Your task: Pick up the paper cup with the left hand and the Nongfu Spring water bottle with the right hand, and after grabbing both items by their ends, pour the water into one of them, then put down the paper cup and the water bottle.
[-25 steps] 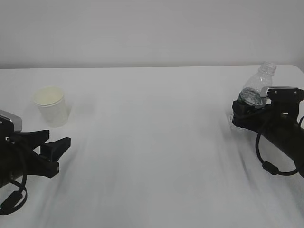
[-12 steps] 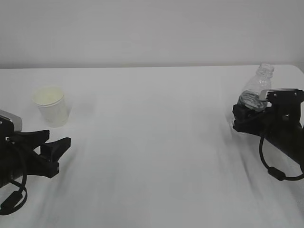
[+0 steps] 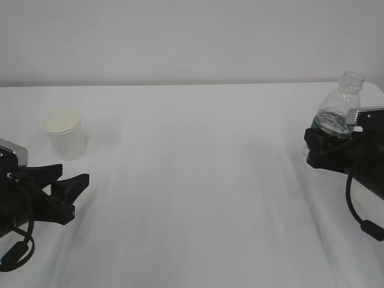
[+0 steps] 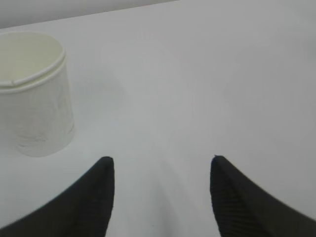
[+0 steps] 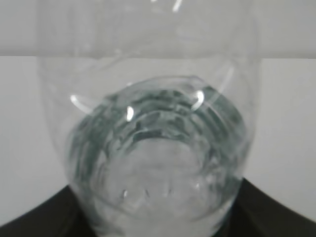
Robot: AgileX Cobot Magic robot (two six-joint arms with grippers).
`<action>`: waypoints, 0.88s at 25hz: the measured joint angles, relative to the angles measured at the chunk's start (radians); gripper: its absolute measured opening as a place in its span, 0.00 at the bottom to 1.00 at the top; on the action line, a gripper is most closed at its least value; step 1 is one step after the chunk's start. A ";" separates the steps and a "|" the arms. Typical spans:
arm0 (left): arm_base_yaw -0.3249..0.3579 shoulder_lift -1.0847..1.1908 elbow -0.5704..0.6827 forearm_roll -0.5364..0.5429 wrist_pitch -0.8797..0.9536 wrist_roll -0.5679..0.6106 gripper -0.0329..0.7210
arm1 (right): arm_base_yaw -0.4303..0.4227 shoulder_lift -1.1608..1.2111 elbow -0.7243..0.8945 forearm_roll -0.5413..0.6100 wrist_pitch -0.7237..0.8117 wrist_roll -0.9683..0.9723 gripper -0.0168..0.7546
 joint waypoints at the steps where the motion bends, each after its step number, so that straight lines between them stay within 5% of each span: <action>1: 0.000 0.000 0.000 0.000 0.000 0.000 0.63 | 0.000 -0.018 0.019 0.000 0.000 0.000 0.57; 22: 0.000 0.000 0.000 0.000 0.000 0.000 0.62 | 0.000 -0.322 0.329 -0.015 0.004 -0.071 0.57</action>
